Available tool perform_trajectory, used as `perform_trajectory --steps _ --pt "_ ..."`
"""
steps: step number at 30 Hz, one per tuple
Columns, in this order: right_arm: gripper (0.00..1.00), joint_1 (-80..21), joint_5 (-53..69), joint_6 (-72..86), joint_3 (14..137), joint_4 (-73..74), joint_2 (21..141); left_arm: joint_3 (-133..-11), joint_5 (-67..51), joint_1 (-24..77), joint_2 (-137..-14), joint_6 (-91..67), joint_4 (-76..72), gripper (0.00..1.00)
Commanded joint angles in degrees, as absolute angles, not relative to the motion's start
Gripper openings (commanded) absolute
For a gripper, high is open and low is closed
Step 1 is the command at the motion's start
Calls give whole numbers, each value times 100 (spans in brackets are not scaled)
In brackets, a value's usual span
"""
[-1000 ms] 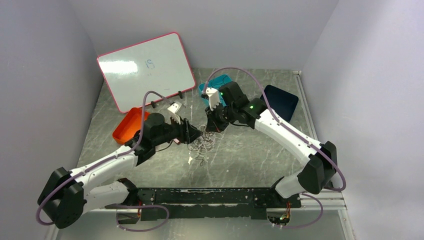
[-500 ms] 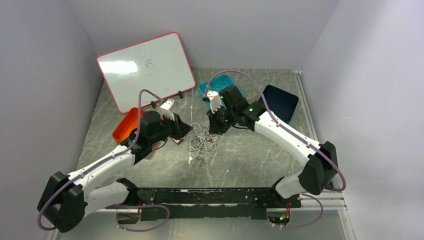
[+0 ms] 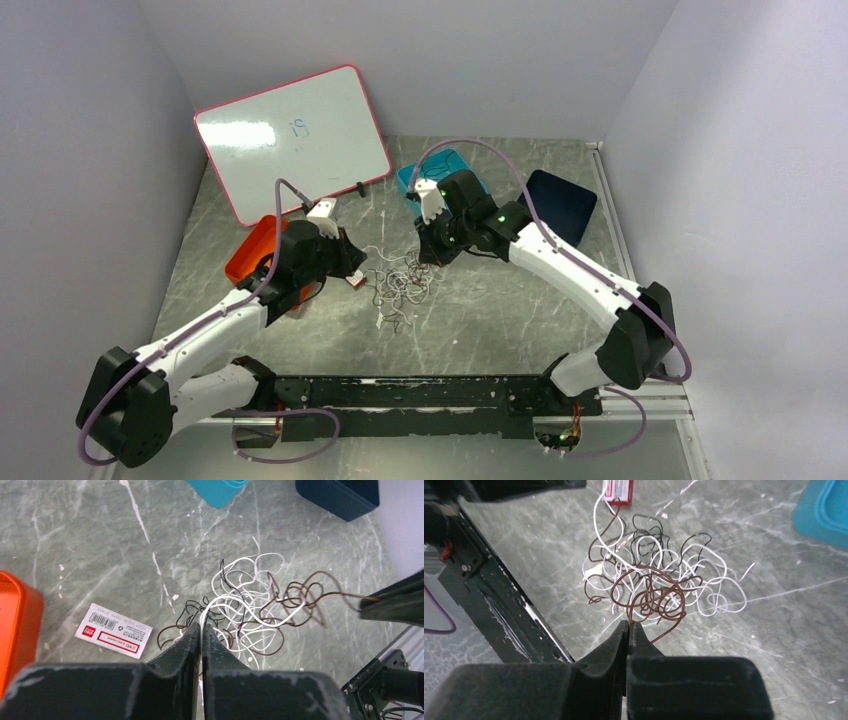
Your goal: Untangle the cables
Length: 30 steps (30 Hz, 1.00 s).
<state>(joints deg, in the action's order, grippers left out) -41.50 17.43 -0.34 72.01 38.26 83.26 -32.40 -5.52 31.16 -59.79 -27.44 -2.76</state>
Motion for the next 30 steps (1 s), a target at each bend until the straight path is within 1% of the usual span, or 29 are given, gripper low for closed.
perform_trajectory --steps 1,10,15,19,20,21,24,26,28,30 --pt "0 -4160 1519 86 7786 3687 7793 -3473 -113 3071 -6087 -2786 23 7" --pt "0 -4169 867 376 9027 3744 7290 -3358 -338 3076 -6631 -2793 -146 7" --pt "0 -4164 546 437 9482 3658 7107 -3249 -376 3076 -6893 -2830 -306 7" --pt "0 -4167 569 440 9742 3688 7154 -3209 -578 3072 -6947 -2786 -430 7" --pt "0 -4174 590 425 9777 3711 7188 -3208 -663 3076 -6909 -2760 -472 10" --pt "0 -4171 603 434 9776 3736 7222 -3212 -753 3076 -6856 -2715 -515 18" --pt "0 -4171 592 468 9705 3740 7295 -3194 -1041 3076 -6519 -2576 -701 48" --pt "0 -4173 581 510 9665 3709 7344 -3161 -1163 3076 -6203 -2496 -817 60" --pt "0 -4172 589 550 9601 3625 7356 -3212 -1252 3075 -5840 -2375 -802 66" --pt "0 -4171 567 569 9558 3552 7361 -3317 -1288 3075 -5574 -2238 -714 70"
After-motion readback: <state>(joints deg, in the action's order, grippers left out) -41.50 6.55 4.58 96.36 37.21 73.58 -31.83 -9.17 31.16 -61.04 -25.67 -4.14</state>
